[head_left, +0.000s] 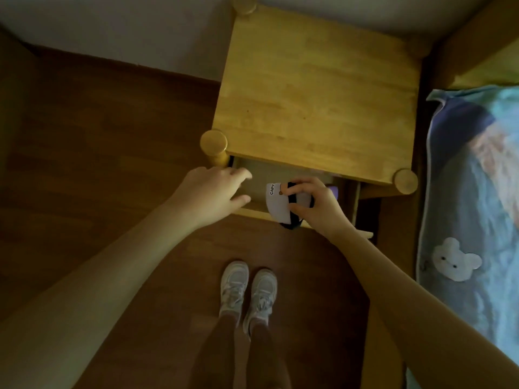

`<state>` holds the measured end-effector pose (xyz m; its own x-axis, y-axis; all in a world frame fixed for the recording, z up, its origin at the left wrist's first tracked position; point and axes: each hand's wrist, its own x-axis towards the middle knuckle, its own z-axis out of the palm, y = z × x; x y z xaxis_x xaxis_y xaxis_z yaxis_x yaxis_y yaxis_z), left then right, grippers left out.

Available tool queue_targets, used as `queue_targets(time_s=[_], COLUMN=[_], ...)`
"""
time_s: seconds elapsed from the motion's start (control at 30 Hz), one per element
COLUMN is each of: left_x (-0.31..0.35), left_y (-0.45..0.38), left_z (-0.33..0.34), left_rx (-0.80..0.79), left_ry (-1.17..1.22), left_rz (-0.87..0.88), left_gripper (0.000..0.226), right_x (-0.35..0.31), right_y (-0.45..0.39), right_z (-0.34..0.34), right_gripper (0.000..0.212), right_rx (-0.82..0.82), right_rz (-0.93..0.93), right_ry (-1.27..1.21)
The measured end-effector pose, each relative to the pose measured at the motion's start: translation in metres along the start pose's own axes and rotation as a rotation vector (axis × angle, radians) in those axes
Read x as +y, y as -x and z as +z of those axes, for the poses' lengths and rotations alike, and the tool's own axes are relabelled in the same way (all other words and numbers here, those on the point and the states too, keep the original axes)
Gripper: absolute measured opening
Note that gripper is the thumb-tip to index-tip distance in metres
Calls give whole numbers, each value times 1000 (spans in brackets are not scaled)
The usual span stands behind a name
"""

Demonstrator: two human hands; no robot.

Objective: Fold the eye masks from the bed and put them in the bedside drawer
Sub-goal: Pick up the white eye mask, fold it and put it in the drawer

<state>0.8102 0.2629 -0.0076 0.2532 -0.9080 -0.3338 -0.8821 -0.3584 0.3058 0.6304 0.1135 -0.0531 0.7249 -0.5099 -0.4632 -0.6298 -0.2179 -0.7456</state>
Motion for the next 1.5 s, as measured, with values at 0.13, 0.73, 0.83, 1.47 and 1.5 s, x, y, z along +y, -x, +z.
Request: queue_targets(time_s=[0.13,0.73,0.83,1.47,1.5], left_x=[-7,-21,-20,78,88], left_y=[-19,-84,-84,-33,-30], left_z=[35,112,107,-78,-93], left_rx=[-31,-33,-18,136,152], left_ry=[54,27,32,-102,-102], left_rz=[-4,2,-11,112,128], left_gripper=[45,37,36,39,39], right_x=[39,139,136,-41,-52], right_y=[-28,-129,-123,36,45], right_z=[20,59,50,-105,-117], right_gripper=[33,64,74,57,58], right_rx=[-32,-153,-189,27,48], right_rz=[147,89,59,-199,-214], right_ry=[-146,136,291,444,459])
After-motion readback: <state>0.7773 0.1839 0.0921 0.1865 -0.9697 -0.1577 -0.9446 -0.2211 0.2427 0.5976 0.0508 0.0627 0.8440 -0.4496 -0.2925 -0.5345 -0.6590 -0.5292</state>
